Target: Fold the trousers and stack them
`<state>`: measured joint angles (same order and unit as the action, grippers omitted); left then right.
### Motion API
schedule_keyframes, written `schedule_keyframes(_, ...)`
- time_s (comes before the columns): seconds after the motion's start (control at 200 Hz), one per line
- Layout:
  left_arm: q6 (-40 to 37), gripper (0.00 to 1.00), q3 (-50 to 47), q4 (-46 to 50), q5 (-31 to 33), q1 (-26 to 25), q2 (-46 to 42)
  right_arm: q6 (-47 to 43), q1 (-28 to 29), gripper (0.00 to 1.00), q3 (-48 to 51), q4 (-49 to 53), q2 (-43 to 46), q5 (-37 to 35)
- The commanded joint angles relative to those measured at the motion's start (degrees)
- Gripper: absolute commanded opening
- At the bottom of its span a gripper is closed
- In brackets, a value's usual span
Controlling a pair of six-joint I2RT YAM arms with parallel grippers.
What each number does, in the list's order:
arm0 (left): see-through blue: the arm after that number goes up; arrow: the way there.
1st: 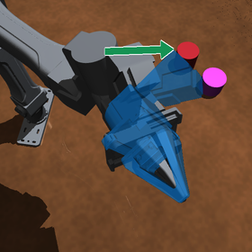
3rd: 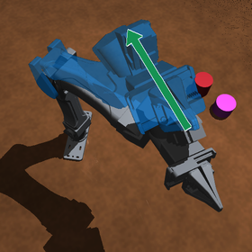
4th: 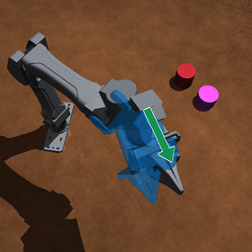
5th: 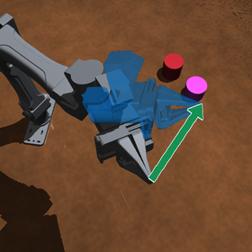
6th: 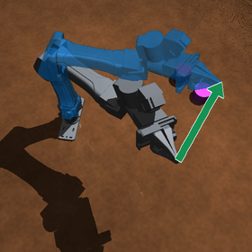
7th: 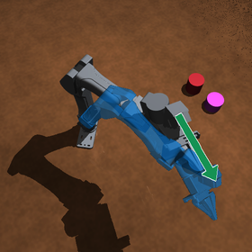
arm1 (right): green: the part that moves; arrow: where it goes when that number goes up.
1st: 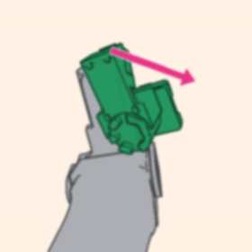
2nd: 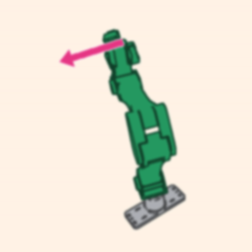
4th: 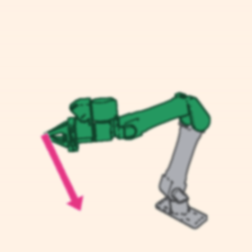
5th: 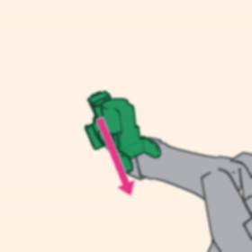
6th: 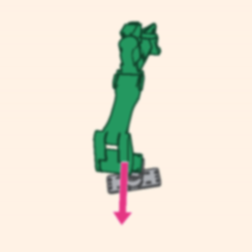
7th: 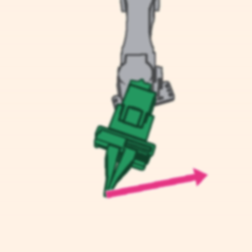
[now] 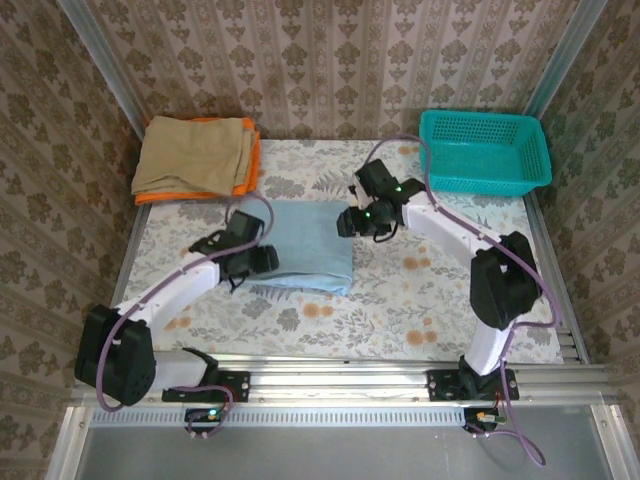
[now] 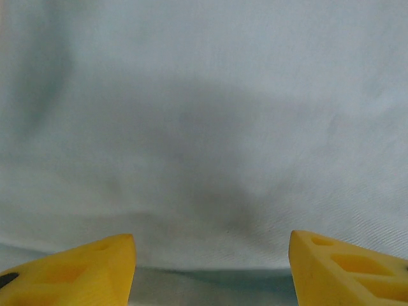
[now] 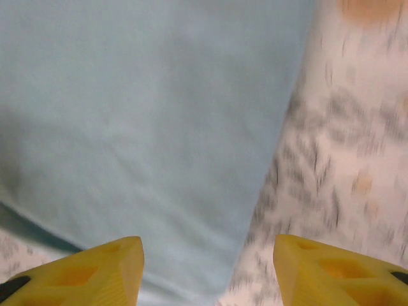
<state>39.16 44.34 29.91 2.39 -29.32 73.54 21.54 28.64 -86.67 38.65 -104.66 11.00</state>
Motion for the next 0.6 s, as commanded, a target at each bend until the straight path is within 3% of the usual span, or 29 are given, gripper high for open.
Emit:
schedule_keyframes(0.0,7.96,0.63,-5.04,-5.98,0.12,-1.26,0.66,-1.82,-0.23,0.4,-8.41,0.58,-10.09,-1.37)
schedule_keyframes(0.06,9.15,0.61,-6.64,-7.81,-0.32,-1.19,1.95,-1.12,-0.22,0.21,-13.46,-0.16,-15.39,-0.05)
schedule_keyframes(0.14,8.95,0.57,-7.62,-9.43,-0.7,-1.09,3.58,-0.42,-0.28,0.07,-21.3,2.88,-22.51,0.15)
schedule_keyframes(0.27,8.88,0.42,-10.3,-13.13,-2.55,1.28,6.08,-0.02,-0.33,0.0,-29.58,11.41,-30.14,-1.99)
schedule_keyframes(0.36,8.92,0.36,-12.24,-16.29,-4.02,2.41,8.0,0.15,-0.82,0.0,-25.66,11.8,-28.85,-2.74)
schedule_keyframes(0.595,3.67,0.32,-7.27,-18.25,-6.67,6.14,16.74,0.13,-1.27,0.0,-0.81,5.34,-15.39,-2.24)
